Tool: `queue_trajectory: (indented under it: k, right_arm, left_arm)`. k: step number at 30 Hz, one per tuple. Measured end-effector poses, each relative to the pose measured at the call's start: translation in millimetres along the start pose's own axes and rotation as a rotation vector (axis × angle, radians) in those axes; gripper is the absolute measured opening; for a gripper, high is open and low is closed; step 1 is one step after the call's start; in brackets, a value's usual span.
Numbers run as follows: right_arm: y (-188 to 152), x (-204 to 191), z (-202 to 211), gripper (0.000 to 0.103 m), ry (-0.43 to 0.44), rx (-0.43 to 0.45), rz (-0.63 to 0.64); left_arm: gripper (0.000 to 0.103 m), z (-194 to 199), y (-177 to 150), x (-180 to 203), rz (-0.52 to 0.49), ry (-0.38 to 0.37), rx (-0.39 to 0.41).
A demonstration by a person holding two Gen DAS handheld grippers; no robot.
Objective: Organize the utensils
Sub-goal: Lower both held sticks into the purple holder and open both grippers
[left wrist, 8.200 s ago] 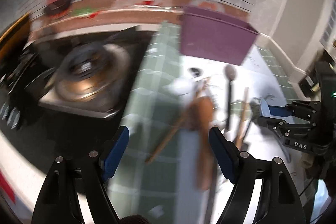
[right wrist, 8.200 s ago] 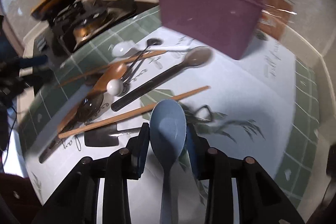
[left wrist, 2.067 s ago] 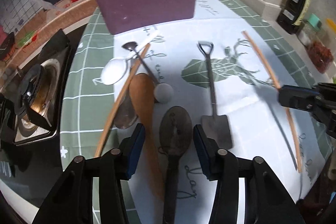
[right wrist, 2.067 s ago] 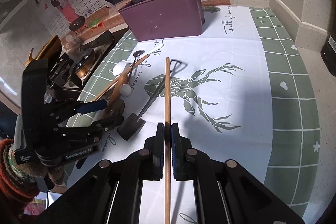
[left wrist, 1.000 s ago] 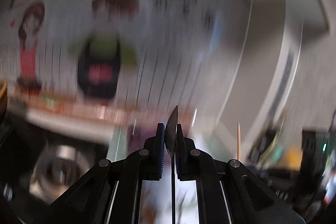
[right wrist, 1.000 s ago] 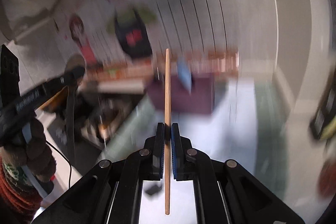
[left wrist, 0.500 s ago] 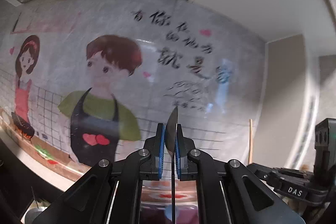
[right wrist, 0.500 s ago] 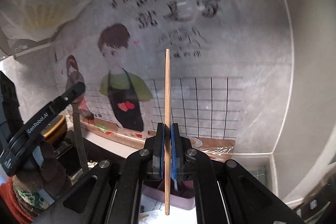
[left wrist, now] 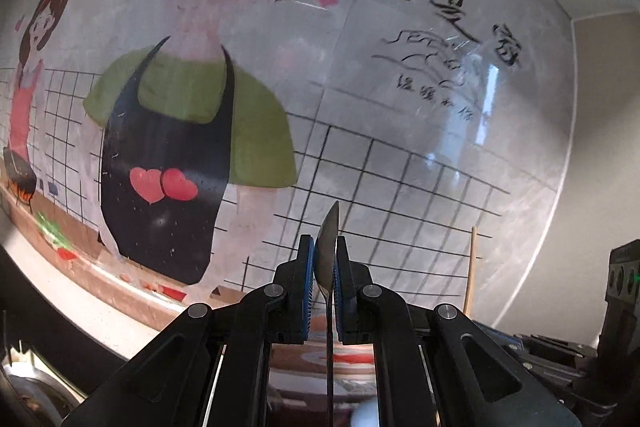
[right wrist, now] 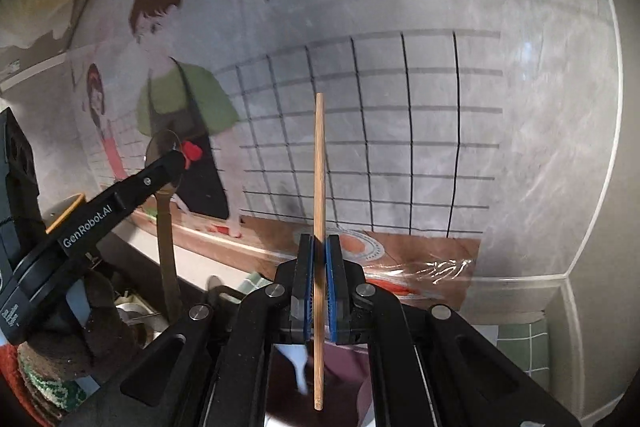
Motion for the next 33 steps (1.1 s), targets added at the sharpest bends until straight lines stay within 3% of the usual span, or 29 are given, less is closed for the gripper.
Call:
queue_trajectory:
  k: [7, 8, 9, 11, 15, 22, 27, 33]
  right_arm:
    - [-21, 2, -20, 0.008, 0.009, -0.029, 0.003]
    - [-30, 1, -22, 0.009, 0.032, -0.079, 0.004]
    - [-37, -1, -22, 0.012, 0.045, -0.116, 0.003]
    - [-48, 1, -18, 0.018, 0.045, -0.156, 0.0]
    - [-60, 14, 10, 0.02, 0.032, -0.207, -0.043]
    - [-82, 13, 73, 0.023, 0.014, -0.275, -0.032]
    - [-109, -4, 102, 0.025, 0.023, -0.341, -0.003]
    - [-166, -35, 118, 0.026, 0.023, -0.455, 0.057]
  left_arm:
    - [0.013, -9, -28, -10, 0.024, 0.016, -0.037]
    - [0.024, -7, -36, -10, 0.031, 0.002, -0.066]
    - [0.042, -5, -42, -11, 0.035, -0.007, -0.091]
    - [0.053, 3, -54, -14, 0.045, -0.009, -0.145]
    - [0.053, 27, -51, -16, 0.081, 0.024, -0.189]
    - [0.057, 93, -31, 7, 0.026, 0.072, -0.265]
    - [0.065, 138, -54, 9, 0.011, 0.105, -0.384]
    - [0.065, 195, -96, 0, 0.002, 0.122, -0.483]
Point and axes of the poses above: each gripper's, at about its wrist camera, not at the fingertips, and z roughly against the way its jaws point, x to its right, y to its top, the point moved 7 cm from there along -z, roughly the way its jaws point, and after that the axes turned 11 degrees about -y, right-handed, at the moved point
